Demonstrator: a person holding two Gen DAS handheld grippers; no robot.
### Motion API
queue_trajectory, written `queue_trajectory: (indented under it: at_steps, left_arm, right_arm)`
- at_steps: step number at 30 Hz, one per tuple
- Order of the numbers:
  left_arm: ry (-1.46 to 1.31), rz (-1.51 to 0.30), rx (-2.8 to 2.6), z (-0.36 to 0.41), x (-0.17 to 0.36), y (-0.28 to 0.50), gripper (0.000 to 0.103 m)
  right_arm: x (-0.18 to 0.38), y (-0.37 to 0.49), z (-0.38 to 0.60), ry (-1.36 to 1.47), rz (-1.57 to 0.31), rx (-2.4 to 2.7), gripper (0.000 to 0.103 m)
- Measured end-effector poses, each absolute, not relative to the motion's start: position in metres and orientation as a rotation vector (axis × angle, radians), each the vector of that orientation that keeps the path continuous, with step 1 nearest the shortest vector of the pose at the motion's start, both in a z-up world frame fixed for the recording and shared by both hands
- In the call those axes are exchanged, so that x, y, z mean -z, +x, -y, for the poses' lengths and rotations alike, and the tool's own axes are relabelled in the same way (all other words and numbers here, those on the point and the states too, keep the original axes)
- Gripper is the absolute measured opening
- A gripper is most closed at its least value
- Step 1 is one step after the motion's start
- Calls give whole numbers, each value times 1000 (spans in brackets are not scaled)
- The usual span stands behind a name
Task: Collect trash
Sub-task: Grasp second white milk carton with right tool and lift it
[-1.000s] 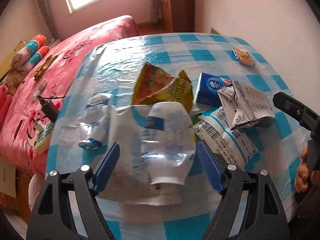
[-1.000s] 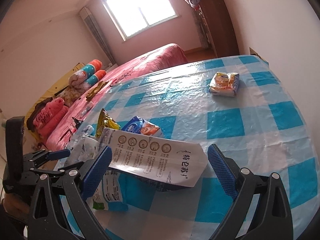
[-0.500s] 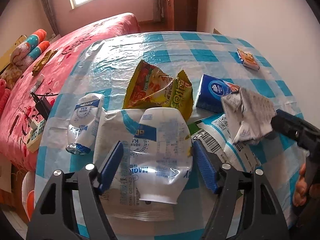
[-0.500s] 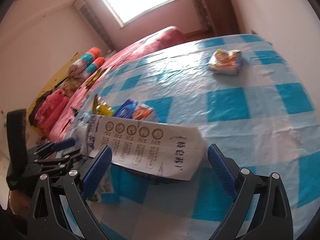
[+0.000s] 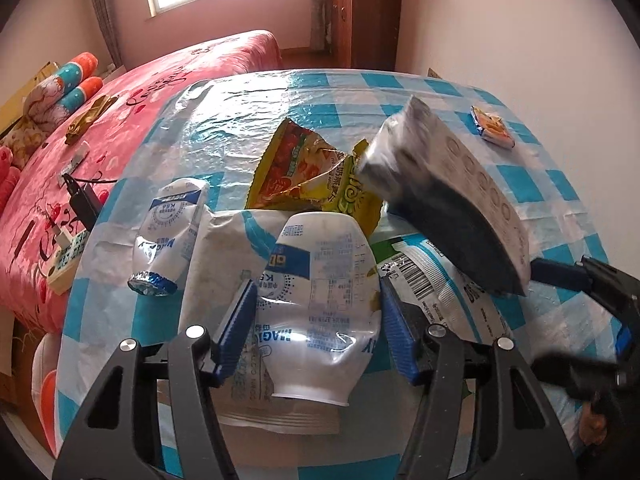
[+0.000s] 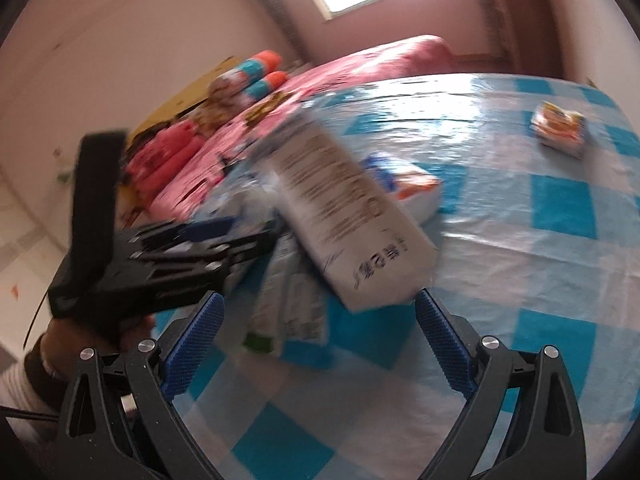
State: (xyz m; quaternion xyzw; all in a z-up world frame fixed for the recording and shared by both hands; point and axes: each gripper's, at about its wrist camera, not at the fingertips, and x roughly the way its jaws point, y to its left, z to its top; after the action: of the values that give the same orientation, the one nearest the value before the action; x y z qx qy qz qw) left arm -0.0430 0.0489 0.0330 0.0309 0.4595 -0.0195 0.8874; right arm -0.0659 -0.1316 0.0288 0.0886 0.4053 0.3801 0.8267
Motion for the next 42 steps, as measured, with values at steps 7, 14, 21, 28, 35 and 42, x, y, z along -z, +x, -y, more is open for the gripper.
queue_trajectory:
  at_steps: [7,14,21,28,35,42]
  left_arm:
    - [26,-947,21,-61,-39,-52,62]
    - [3,-943,14,-72,-44,-61,62]
    - [-4,-957,10,-76,-45,-65,62]
    - [-6,-976,-2,-84,-46,-67,62]
    - [-22,-986,7,-90,-46,-71,62]
    - [-68,-974,36,-95,-46,-70,62]
  right_arm:
    - [-48,-72,143,236,-753,-867,95]
    - [-38,-45,150,219,-788,-619,95]
    - [-33,-27,136,217,-822,-600,95]
    - [-29,-20,114,169,-823,-568,90]
    - [-26,-19,109,130,-811,-550,84]
    - [-27,-22,109,129,-804,-547,65]
